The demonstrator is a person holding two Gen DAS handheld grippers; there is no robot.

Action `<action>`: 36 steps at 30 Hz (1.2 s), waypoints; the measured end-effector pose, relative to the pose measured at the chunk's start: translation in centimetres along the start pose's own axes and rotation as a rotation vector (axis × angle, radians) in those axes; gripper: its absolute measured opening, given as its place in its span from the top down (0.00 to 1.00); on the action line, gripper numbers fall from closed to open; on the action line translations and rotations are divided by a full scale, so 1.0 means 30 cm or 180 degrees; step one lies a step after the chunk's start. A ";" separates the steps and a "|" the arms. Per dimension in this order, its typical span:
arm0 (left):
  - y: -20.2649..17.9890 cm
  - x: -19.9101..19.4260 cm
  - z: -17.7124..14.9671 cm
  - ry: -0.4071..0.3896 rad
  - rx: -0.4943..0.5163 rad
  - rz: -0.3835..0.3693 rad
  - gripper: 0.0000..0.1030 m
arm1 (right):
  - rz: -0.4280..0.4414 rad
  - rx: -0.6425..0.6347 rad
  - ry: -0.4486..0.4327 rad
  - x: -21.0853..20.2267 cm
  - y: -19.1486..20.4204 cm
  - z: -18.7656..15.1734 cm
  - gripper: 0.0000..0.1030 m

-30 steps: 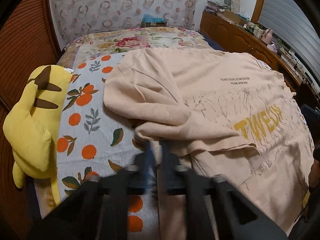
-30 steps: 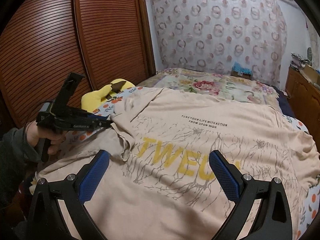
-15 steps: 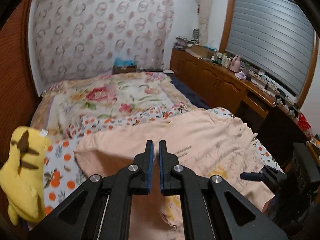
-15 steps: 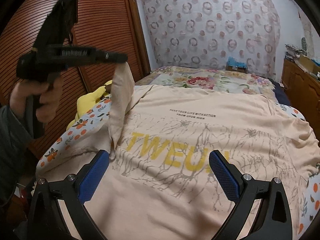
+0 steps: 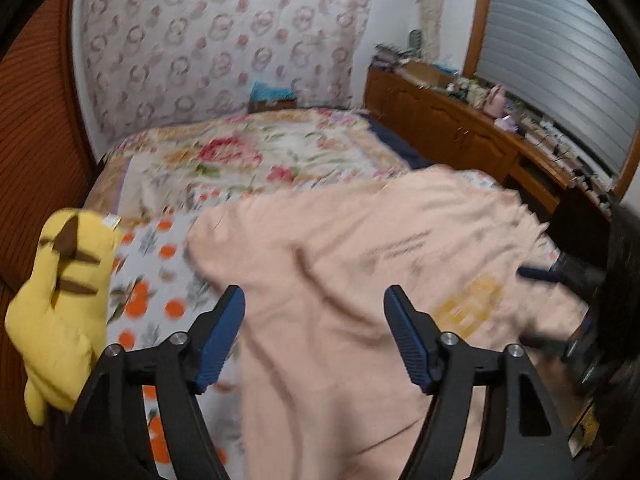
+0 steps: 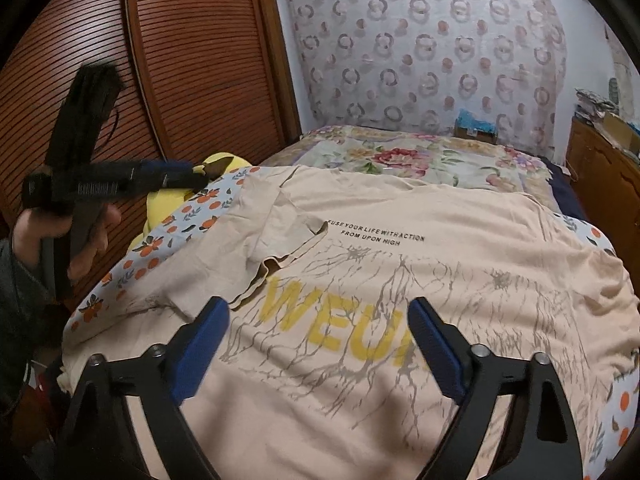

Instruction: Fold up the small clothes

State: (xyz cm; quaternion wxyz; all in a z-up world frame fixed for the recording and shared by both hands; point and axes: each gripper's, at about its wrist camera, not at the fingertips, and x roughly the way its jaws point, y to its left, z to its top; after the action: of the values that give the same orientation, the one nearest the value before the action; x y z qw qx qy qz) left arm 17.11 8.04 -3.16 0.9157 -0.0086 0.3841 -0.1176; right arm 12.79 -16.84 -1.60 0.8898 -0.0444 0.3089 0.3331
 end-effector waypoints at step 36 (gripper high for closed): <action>0.131 0.132 -0.199 0.0364 -0.0080 0.0378 0.12 | 0.0001 -0.0130 0.0738 0.496 -0.045 0.319 0.70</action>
State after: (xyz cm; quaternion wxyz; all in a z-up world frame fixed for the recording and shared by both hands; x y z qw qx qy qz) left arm 16.41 11.44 -10.55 0.8975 0.0094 0.4371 -0.0585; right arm 27.35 -6.75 -2.70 0.8469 -0.1007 0.4028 0.3322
